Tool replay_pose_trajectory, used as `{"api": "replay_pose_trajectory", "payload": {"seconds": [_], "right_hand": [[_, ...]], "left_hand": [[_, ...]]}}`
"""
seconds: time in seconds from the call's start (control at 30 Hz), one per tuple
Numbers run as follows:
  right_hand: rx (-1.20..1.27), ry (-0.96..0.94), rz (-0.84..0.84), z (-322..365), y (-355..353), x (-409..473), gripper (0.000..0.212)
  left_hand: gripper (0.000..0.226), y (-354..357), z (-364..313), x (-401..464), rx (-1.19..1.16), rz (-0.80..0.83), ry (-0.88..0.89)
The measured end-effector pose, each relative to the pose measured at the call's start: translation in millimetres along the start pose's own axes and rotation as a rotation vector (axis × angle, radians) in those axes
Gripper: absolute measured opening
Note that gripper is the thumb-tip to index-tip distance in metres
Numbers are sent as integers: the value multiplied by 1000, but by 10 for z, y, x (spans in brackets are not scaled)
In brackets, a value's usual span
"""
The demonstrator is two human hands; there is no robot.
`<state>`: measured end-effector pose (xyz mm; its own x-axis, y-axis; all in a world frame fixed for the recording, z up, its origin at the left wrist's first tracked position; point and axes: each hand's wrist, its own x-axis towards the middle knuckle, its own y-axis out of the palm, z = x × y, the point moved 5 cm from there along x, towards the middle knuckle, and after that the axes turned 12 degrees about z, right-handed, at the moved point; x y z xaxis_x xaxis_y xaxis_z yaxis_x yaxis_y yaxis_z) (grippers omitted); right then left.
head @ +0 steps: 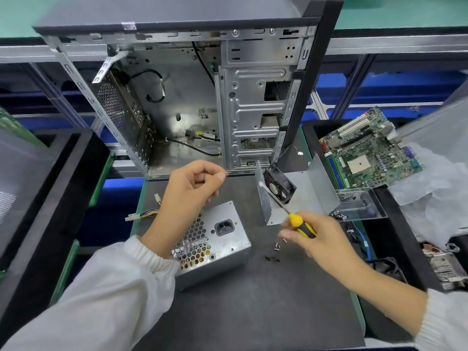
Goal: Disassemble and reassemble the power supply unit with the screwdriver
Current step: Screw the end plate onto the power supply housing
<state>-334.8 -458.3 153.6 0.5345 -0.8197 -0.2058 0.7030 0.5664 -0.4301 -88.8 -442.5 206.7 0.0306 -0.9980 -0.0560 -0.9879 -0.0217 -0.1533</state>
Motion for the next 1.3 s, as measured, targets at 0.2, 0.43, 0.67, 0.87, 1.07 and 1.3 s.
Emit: {"api": "replay_pose_trajectory", "payload": {"seconds": [0.2, 0.43, 0.67, 0.87, 1.07, 1.3], "right_hand": [[-159, -382, -218, 1055, -42, 258, 27], [-144, -394, -199, 1059, 65, 403, 33], [-246, -405, -10, 1087, 102, 450, 35], [-585, -365, 221, 1144, -292, 498, 26], [-773, -462, 227, 1350, -438, 416, 33], [-767, -513, 187, 1487, -483, 407, 34]], "left_hand": [[30, 483, 39, -94, -438, 326, -201], [21, 420, 159, -81, -671, 250, -227], [15, 222, 130, -54, -560, 98, -54], [12, -204, -14, -209, -68, -156, 204], [9, -270, -107, -231, 113, -174, 402], [13, -274, -119, -155, 90, -166, 411]]}}
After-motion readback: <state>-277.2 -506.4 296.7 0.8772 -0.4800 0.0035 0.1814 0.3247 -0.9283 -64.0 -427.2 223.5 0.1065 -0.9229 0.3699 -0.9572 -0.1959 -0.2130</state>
